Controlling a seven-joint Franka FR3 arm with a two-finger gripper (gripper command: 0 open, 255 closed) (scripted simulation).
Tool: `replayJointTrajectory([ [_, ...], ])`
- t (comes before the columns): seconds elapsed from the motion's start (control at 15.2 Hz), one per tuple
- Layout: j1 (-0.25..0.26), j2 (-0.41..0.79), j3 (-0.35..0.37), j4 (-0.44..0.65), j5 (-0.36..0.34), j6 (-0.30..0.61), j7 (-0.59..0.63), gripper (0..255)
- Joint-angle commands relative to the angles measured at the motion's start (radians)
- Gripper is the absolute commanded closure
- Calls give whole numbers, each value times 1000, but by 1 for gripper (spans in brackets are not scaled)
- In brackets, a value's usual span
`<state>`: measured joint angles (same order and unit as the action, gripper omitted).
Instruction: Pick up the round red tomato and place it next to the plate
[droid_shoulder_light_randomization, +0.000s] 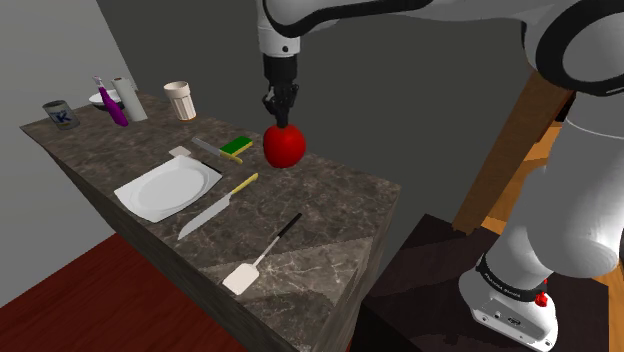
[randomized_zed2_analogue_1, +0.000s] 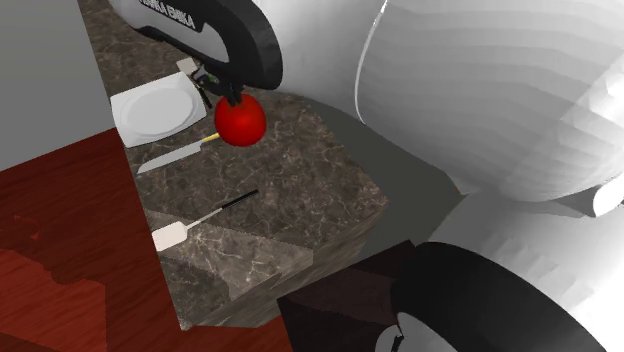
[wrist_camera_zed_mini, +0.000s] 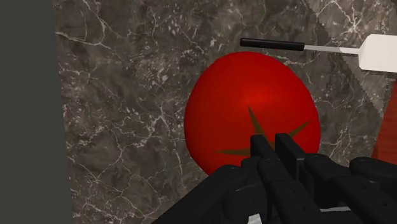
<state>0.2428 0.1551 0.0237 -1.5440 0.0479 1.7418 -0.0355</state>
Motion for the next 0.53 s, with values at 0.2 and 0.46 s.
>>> replayJointTrajectory([
  [0.2,40,165,22,160,-13,8,62,255],
  [0.46,75,327,33,351,-27,-18,106,255],
])
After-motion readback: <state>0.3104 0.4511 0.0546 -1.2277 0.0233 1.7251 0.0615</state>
